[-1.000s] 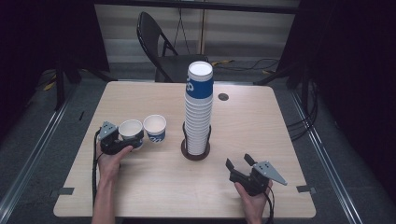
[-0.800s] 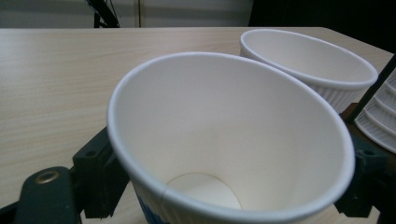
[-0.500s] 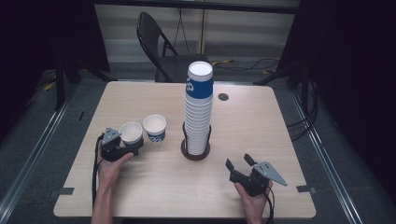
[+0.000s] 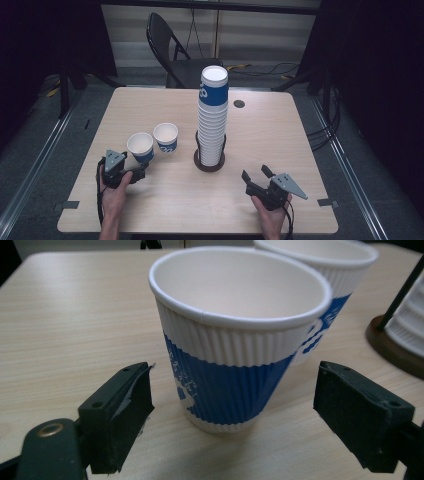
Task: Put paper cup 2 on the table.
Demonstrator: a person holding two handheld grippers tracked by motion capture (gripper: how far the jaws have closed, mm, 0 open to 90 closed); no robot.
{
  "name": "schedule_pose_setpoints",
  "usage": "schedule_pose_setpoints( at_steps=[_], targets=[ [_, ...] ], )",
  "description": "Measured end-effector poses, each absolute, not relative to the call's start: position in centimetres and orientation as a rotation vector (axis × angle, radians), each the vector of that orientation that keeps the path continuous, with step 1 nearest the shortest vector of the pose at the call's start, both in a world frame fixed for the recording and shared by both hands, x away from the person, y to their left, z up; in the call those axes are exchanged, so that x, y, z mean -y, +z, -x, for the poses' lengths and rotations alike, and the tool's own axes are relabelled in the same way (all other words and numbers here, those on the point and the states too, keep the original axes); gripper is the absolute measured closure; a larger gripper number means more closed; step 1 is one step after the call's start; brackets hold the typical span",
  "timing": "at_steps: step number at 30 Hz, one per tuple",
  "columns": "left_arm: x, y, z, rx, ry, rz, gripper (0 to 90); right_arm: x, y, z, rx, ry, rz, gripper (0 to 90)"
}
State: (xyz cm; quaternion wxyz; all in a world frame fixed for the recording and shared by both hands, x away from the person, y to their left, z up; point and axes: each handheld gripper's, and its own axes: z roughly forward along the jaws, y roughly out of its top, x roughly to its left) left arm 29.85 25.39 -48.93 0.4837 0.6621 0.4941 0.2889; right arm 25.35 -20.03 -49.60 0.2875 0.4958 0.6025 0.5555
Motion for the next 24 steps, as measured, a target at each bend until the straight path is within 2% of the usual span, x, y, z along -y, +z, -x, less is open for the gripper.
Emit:
schedule_pose_setpoints(
  at_steps=[4,11,18,24],
  targets=[
    [-25.0,-48.9,-28.0,-1.141,0.704,-1.586,15.6,20.0,-49.6,-25.3,-1.611,1.484,-1.326,21.0],
    [-22.4,-48.9,-25.2,-1.014,0.619,-1.569,15.6,20.0,-49.6,-25.3,-1.612,1.481,-1.313,21.0],
    [-18.9,-49.3,-24.7,-0.925,0.613,-1.592,15.5,19.9,-49.6,-25.2,-1.619,1.475,-1.312,21.1],
    [-18.2,-49.5,-24.7,-0.917,0.639,-1.599,15.4,19.8,-49.6,-25.3,-1.63,1.461,-1.312,20.7]
  ],
)
